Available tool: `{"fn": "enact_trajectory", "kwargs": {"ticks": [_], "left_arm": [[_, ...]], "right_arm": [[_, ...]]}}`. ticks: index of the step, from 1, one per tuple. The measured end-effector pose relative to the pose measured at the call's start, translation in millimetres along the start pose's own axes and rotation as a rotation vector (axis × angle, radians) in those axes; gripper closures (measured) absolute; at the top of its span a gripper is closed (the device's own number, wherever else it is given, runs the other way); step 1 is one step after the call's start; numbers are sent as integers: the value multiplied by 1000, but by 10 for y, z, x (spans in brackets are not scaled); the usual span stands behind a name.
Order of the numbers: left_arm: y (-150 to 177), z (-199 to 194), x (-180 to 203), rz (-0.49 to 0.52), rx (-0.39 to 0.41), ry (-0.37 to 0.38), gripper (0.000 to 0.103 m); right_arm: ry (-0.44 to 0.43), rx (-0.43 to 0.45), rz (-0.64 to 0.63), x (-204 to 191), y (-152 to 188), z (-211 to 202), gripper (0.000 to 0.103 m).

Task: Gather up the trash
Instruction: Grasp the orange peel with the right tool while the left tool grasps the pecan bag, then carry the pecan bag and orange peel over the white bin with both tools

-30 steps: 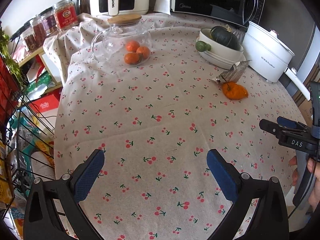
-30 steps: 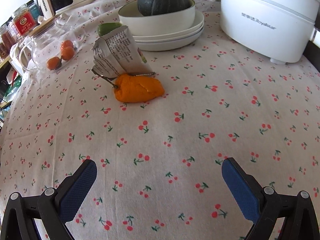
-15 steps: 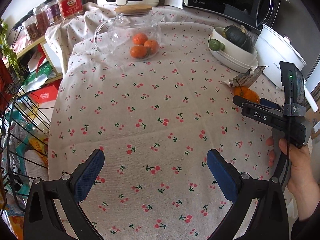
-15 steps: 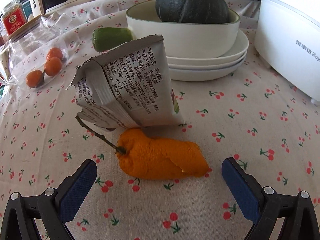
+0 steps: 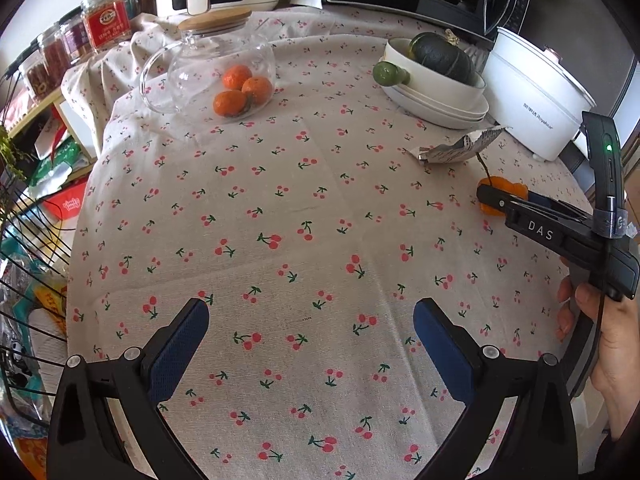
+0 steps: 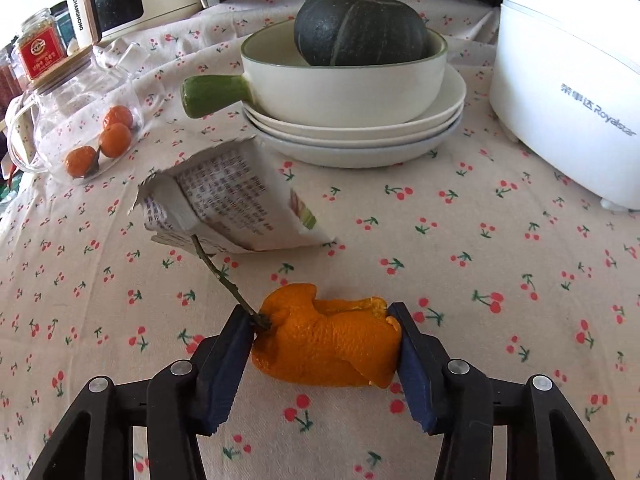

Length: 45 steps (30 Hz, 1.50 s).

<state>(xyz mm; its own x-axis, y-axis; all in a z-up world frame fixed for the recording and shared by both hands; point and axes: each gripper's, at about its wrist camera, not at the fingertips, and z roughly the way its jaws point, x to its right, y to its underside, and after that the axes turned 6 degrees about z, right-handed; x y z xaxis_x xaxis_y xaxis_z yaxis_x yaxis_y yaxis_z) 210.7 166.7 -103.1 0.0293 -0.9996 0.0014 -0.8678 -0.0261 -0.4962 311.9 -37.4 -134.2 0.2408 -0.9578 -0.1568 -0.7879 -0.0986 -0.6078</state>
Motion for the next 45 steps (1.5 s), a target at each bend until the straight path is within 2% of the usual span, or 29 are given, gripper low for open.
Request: {"fn": "enact_trajectory", "kwargs": {"ticks": [4,10,13,17,22,26,29,32,34,38,40,45], "left_arm": [[-39,23,227,24,-12,79,0],[-167,-23,646,100,4,157,0],[-353,59,848,101,5,152,0],[-680,309,1029,52,-18,174,0],[-952,699,1208,37,-18,131,0],[-988,1011,1280,23,-42,78,0],[-951,1085,1329,40,-11,32,6],[-892,1049,1354,56,45,39,14],[-856,1027,1373,84,65,21,26],[-773,971,1376,156,91,53,34],[-709,919,1368,172,89,68,43],[-516,665,1339,181,79,110,45]], "right_arm": [[4,-28,21,264,160,-230,44],[18,-88,52,663,434,-571,44],[22,-92,36,792,522,-731,44],[15,-73,15,928,594,-899,44],[15,-61,-12,1091,591,-1011,44],[21,-54,16,1273,587,-1067,44],[24,-50,35,1378,574,-1096,44],[31,-45,40,1452,569,-1113,44],[38,-44,48,1491,567,-1117,44],[54,-45,69,1542,580,-1137,44],[52,-45,66,1534,589,-1161,44],[56,-45,56,1480,623,-1242,44]]}}
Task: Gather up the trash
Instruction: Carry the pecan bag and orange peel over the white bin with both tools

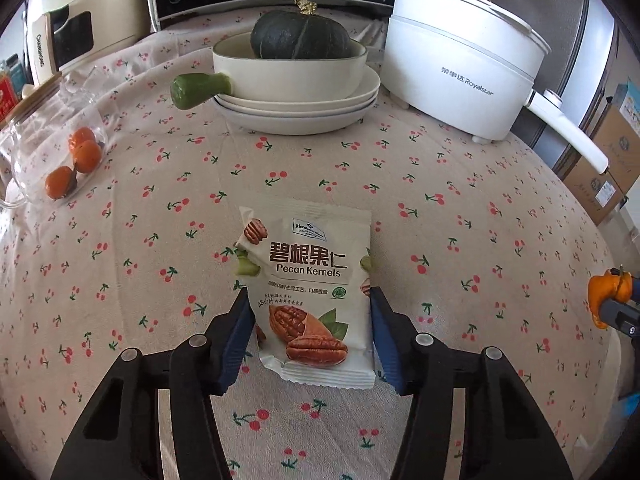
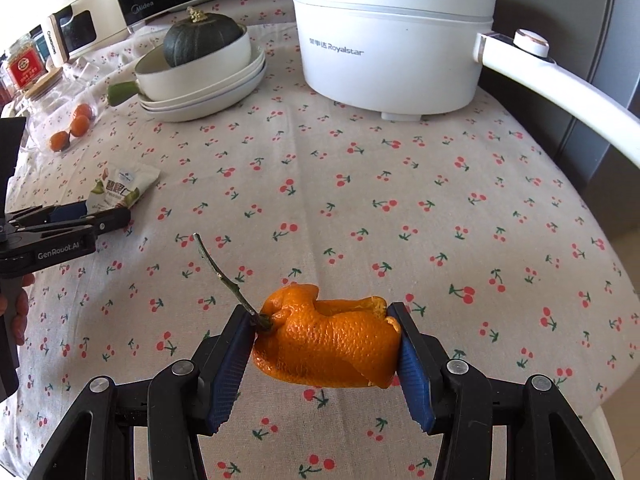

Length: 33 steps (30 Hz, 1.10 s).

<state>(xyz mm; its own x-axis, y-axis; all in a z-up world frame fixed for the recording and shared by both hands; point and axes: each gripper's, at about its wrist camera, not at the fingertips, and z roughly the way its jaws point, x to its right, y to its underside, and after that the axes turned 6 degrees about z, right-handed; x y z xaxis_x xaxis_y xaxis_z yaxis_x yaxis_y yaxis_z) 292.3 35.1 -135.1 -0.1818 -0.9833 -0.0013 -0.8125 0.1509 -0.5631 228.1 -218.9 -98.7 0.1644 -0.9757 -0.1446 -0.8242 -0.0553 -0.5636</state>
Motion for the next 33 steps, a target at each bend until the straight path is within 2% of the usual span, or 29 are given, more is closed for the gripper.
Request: {"fn": "enact_trajectory", "kwargs": {"ticks": [10,18,25,29,33], "left_arm": [[400,-731,206,86,22,12,45],[738,-1214,437,110,40,55,45],[916,-1468,807,167,68,90,45],[984,-1523,1070,195,63,133,45],[1044,-1550,1389,252,63,168,45]], "right_arm": [[-11,19,-7,-174,204,-468,44],[-8,56,6,-167,496,-928,44],[22,74,45,-1,778,-1148,44],[28,64,102,189,931,-1238,44],[67,76,102,377,1091,-1371,44]]}}
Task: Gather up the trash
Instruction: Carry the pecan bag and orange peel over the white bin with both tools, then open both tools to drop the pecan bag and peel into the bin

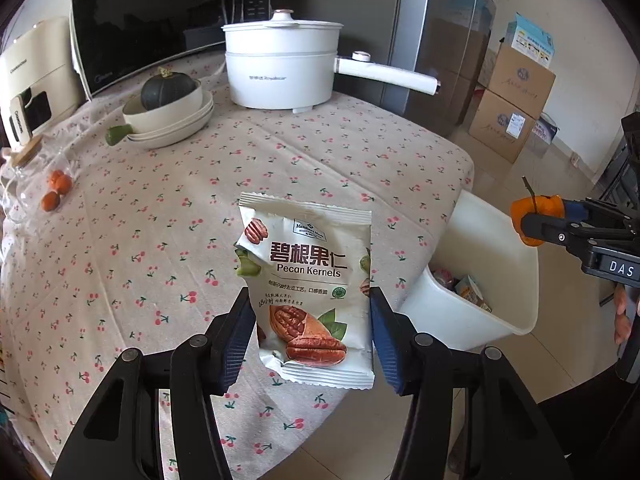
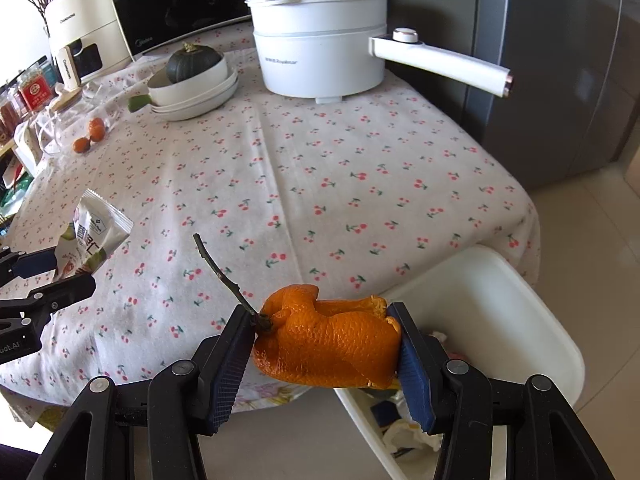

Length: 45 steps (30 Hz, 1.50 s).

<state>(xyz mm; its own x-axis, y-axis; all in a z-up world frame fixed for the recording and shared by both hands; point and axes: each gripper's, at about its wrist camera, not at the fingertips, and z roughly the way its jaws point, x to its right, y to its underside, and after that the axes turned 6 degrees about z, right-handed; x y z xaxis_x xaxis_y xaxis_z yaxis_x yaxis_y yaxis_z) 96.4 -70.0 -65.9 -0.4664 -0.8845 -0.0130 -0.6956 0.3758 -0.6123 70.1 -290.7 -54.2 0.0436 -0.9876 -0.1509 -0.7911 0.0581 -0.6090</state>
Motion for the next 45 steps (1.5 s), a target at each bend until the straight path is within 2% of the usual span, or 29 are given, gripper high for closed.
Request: {"fn": "enact_trajectory", "kwargs": {"ticks": [15,29,30,32,34,35,38,45], "left_arm": [[-207,356,883,117,-7,105,45],[-406,900,1549,175,-17,219,44],[-417,933,1570,178,-16,231,43],[-441,998,1598,180,-10,250,34],[-466,1062,1602,165,-11,249,8],[-478,1092,1597,155,-13,240,5],[-514,1141,1572,139,-16,244,4],[-564,1067,1456,140,-9,197,3]], "right_arm": [[140,-1,96,923,339,-265,44],[206,-23,125,1290,407,-289,44],[209,-22,125,1309,403,-290,44],[213,-25,130,1351,401,-286,44],[218,-30,136,1393,396,-278,44],[222,-31,139,1413,391,-273,44],[225,-37,155,1463,367,-252,44],[219,-46,159,1455,301,-200,44]]}}
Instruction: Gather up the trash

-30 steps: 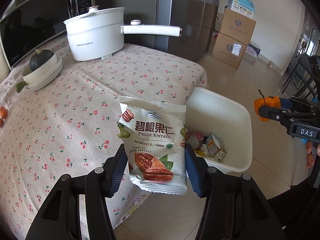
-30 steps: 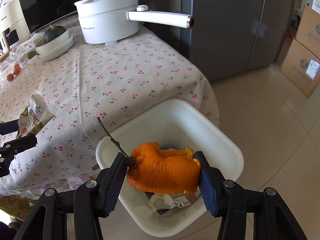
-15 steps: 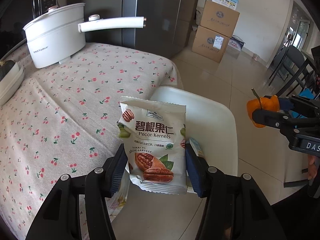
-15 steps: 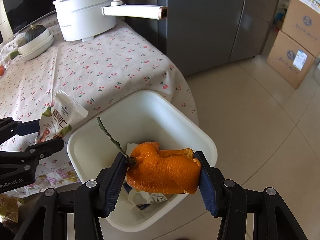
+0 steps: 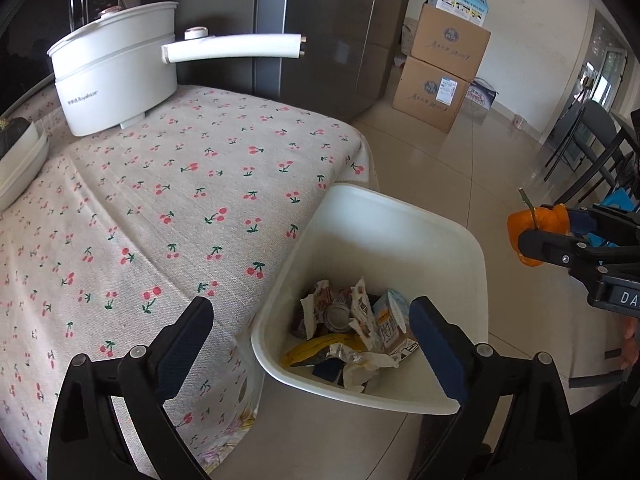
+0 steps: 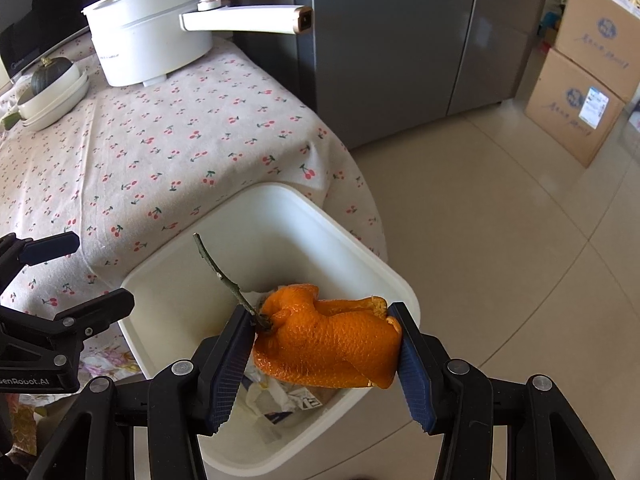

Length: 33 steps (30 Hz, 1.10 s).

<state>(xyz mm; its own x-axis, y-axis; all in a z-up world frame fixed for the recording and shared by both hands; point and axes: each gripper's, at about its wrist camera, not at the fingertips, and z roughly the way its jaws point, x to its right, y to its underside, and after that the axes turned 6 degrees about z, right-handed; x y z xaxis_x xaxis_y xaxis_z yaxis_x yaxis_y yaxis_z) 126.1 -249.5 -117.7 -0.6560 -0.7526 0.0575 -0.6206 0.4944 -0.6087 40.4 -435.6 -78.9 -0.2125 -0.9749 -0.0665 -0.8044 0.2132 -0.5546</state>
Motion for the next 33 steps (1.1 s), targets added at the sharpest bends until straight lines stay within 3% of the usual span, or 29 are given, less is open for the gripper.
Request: {"fn": "enact_trajectory", "kwargs": {"ticks": [14,15,17,18,19,27,33], "left_arm": [[239,-443,-557,-56,-16,-148,3],[257,-474,-571,-55,-15,-160,3],[293,-541,-591,-50,-13,-182,3],[316,-582,-597,-50,-12,-193,3],[333,-619,-609,-52,-11,-202,3],[448,-1031,-687,-95,34,-231,3],[527,-1416,-652,-146,82,-262,2]], "right_arm": [[28,-53,-44,-265,-46,232,43],[27,-53,-42,-285,-56,241,39],[12,-40,-31,-318,-83,233,20],[2,-31,-27,-341,-98,220,5],[-4,-20,-25,-366,-111,201,1],[-27,3,15,-523,-136,22,0],[-22,61,-28,-695,-70,-357,0]]}}
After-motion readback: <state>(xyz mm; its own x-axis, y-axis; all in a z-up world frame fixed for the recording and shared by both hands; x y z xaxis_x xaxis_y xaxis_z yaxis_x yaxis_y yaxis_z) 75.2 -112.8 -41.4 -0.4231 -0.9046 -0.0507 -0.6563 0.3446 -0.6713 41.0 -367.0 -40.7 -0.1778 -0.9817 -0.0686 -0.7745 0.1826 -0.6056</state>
